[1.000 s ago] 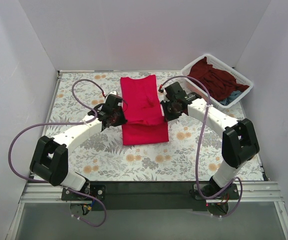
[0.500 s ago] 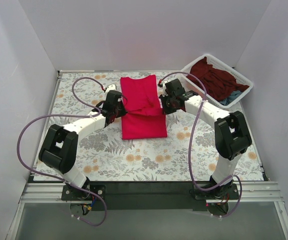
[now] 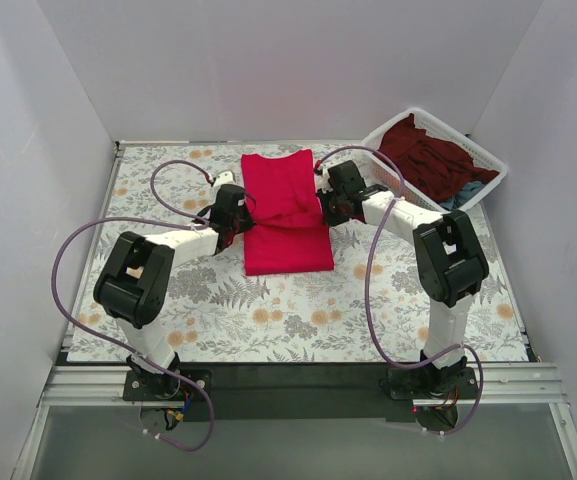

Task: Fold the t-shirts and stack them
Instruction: Fold the tshirt

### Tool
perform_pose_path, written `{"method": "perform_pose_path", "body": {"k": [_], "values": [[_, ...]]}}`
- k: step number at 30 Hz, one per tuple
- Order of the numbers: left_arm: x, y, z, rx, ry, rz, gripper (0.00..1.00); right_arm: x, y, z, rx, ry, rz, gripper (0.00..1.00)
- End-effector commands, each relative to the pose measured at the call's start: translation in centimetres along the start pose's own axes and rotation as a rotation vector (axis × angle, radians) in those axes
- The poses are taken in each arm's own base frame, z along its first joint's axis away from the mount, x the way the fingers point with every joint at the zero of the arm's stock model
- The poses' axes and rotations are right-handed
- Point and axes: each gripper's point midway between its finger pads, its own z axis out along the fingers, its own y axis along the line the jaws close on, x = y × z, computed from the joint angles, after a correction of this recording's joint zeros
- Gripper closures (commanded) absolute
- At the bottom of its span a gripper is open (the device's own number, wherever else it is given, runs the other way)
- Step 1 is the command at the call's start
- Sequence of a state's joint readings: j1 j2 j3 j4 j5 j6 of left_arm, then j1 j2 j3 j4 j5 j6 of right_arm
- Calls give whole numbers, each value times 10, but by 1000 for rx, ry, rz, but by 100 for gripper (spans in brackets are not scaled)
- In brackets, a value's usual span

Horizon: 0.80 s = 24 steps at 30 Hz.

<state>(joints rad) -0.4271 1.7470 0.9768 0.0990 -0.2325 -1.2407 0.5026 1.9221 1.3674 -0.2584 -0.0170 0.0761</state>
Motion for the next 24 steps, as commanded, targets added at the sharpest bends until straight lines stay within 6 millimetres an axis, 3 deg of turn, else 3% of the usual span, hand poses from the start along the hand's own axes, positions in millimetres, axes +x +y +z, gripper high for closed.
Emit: {"method": "perform_pose_path", "body": {"k": [1,7,9,11,13,14,16,19,21,23,24], "values": [[-7,10,11,-40,-50,19,100,-18,-12,8,45,-63,-18,99],[-4,11,19,-37,-61,34,100,-16,-18,16,68,-66,-17,98],[-4,14,20,-46,-61,41,93,-16,-17,15,59,-66,-20,89],[-7,14,17,-48,-69,47,79,-17,-13,12,39,-71,-21,79],[-13,13,11,-46,-86,43,70,-25,-9,1,25,-96,-21,69],[-21,9,4,-37,-104,35,58,-24,-3,-3,-7,-98,-18,66],[-27,2,-6,-23,-119,32,49,-33,4,-16,-22,-130,-15,58],[-36,-11,-30,-9,-154,29,34,-36,13,-31,-15,-166,-26,57],[-37,-17,-47,-4,-171,17,33,-29,23,-33,-30,-169,-39,57],[-26,-27,-61,17,-164,17,33,-30,32,-36,-50,-184,-41,57],[-10,-31,-65,34,-133,14,35,-24,43,-35,-78,-176,-51,57]]}}
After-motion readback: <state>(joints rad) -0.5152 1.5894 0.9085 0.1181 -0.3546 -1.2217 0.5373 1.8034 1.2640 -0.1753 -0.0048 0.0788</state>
